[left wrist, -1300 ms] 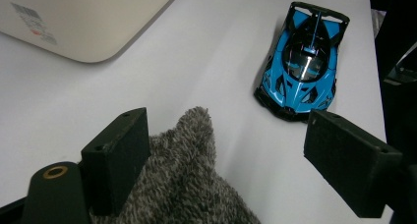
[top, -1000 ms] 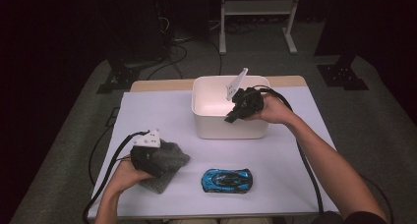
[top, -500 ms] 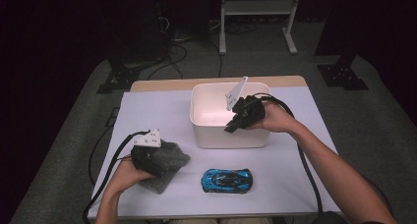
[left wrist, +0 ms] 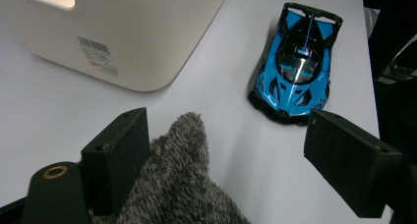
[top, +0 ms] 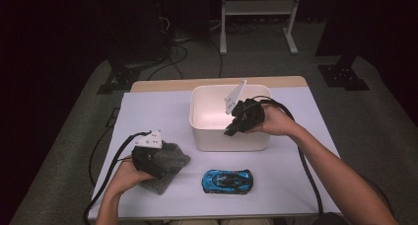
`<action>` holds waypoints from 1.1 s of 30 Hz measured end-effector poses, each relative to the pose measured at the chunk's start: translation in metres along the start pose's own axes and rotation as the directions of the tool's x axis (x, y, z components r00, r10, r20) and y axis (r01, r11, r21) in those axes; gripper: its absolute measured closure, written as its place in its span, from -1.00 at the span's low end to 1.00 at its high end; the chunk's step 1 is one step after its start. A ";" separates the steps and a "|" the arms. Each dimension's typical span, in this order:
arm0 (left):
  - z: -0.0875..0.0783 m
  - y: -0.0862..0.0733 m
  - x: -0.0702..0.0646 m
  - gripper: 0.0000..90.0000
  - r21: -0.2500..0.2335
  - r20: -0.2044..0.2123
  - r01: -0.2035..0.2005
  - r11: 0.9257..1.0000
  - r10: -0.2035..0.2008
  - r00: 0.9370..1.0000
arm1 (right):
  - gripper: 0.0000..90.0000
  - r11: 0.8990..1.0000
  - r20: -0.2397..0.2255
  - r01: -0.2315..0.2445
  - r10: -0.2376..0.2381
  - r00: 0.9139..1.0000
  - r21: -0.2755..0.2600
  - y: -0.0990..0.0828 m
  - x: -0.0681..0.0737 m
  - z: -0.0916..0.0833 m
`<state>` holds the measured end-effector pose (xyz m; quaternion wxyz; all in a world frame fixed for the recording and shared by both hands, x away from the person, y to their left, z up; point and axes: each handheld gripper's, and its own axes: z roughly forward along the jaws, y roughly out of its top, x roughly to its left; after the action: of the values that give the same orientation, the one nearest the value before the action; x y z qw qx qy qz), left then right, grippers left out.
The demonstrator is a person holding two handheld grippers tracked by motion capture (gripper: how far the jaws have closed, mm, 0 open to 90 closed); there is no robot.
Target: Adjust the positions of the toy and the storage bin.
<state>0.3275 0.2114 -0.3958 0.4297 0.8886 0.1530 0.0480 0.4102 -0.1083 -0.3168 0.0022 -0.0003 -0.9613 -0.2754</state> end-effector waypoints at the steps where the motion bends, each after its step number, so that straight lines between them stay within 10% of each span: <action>1: 0.000 0.000 0.000 -0.63 0.000 0.000 -0.001 1.000 0.001 1.000 | 0.92 1.000 0.000 0.003 -0.003 1.000 -0.001 0.000 0.000 0.000; 5: -0.001 0.000 0.000 -0.63 -0.002 0.002 0.000 1.000 0.000 1.000 | 0.89 1.000 0.000 -0.005 0.005 1.000 -0.002 0.000 0.000 0.000; 17: -0.001 -0.002 0.000 -0.65 -0.004 0.001 0.012 1.000 -0.012 1.000 | -0.05 0.991 0.036 -0.062 0.067 0.997 -0.117 -0.010 0.015 -0.022; 33: -0.001 -0.003 -0.001 -0.70 -0.002 -0.017 0.028 1.000 -0.028 0.999 | -0.45 0.959 0.047 -0.079 0.095 0.994 -0.274 -0.035 0.067 -0.033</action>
<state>0.3251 0.2139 -0.3972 0.4299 0.8855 0.1691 0.0496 0.3429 -0.1558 -0.3075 -0.0145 -0.0511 -0.9132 -0.4041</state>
